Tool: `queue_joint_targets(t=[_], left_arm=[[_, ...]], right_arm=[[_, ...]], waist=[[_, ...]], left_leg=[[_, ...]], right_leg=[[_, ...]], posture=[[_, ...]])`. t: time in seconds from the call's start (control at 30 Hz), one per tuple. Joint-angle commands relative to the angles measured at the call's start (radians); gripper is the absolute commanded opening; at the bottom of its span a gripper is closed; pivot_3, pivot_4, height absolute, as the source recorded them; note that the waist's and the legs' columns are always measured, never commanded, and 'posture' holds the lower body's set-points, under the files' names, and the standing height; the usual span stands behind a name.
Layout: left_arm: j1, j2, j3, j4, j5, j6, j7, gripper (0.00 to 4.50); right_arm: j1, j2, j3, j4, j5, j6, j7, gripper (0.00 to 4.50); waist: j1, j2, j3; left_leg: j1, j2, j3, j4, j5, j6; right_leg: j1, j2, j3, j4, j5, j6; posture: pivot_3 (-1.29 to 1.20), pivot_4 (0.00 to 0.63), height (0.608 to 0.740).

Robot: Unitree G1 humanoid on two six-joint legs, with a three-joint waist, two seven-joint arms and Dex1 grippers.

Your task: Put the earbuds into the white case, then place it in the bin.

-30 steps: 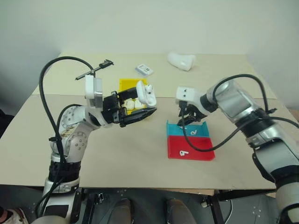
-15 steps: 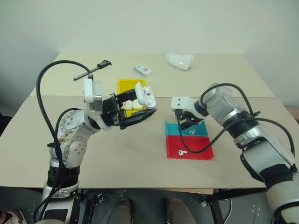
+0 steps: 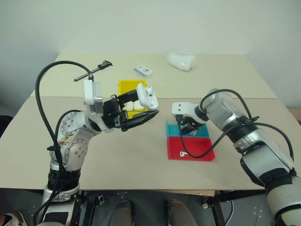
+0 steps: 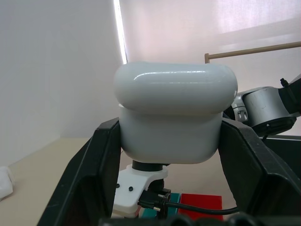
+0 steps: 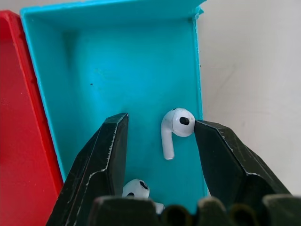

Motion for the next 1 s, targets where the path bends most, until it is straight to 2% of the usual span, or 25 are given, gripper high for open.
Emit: queue_joint_targets(t=[0.03, 0.1, 0.3, 0.33, 0.57, 0.73, 0.83, 1.0], left_arm=[[-0.004, 0.006, 0.007, -0.042, -0.018, -0.012, 0.006, 2.79], [-0.004, 0.008, 0.008, -0.042, -0.019, -0.011, 0.007, 2.79], [-0.001, 0.015, 0.009, -0.044, -0.021, -0.008, 0.007, 2.79], [-0.001, 0.015, 0.009, -0.044, -0.022, -0.008, 0.007, 2.79], [-0.003, 0.015, 0.005, -0.043, -0.024, -0.004, 0.006, 2.79], [-0.01, 0.018, 0.005, -0.041, -0.033, 0.005, 0.0, 2.79], [-0.017, 0.017, 0.005, -0.03, -0.035, 0.004, -0.006, 2.79], [-0.051, -0.007, -0.008, 0.019, -0.046, -0.005, -0.033, 2.79]], right_arm=[[0.006, 0.003, -0.035, 0.005, -0.016, -0.019, -0.002, 2.64], [0.008, 0.006, -0.038, 0.009, -0.02, -0.022, -0.002, 2.64], [0.022, 0.007, -0.047, 0.002, -0.033, -0.024, 0.004, 0.71], [0.024, 0.007, -0.047, 0.001, -0.036, -0.026, 0.003, 0.6], [0.038, 0.008, -0.081, -0.012, -0.036, -0.004, 0.008, 0.6], [0.015, -0.03, -0.242, -0.095, 0.063, 0.157, 0.001, 0.6], [0.064, -0.084, -0.418, -0.272, 0.192, 0.289, 0.001, 0.6], [0.246, -0.081, -0.835, -0.664, 0.515, 0.453, -0.035, 0.6]], waist=[[0.001, 0.0, 0.0], [0.002, 0.0, 0.0], [0.001, 0.0, 0.0], [0.002, 0.0, 0.0], [0.002, 0.0, 0.0], [0.002, 0.0, 0.0], [0.003, 0.0, 0.0], [0.016, 0.0, 0.0]], left_leg=[[0.0, 0.0, 0.0, 0.0, 0.0, 0.0], [0.0, 0.0, 0.0, 0.0, 0.0, 0.0], [0.001, 0.0, 0.0, 0.0, 0.0, 0.0], [0.001, 0.0, 0.0, 0.0, 0.0, 0.0], [0.003, 0.0, 0.0, 0.0, 0.0, 0.0], [0.002, 0.0, 0.0, 0.0, 0.0, 0.0], [0.001, 0.0, 0.0, 0.0, 0.0, 0.0], [0.001, 0.0, -0.001, 0.0, 0.0, 0.0]], right_leg=[[0.0, 0.0, 0.0, 0.0, 0.0, 0.0], [0.0, 0.0, 0.0, 0.0, 0.0, 0.0], [0.001, 0.0, 0.0, 0.0, 0.0, 0.0], [0.001, 0.0, 0.0, 0.0, 0.0, 0.0], [0.003, 0.0, 0.0, 0.0, 0.0, 0.0], [0.002, 0.0, 0.0, 0.0, 0.0, 0.0], [0.002, 0.0, 0.0, 0.0, 0.0, 0.0], [0.003, -0.001, -0.001, -0.001, 0.0, 0.0]], posture=[[0.0, 0.15, 0.74], [0.0, 0.15, 0.74], [0.0, 0.15, 0.74], [0.0, 0.15, 0.74], [0.0, 0.15, 0.74], [0.0, 0.15, 0.74], [0.0, 0.15, 0.74], [0.0, 0.15, 0.74]])
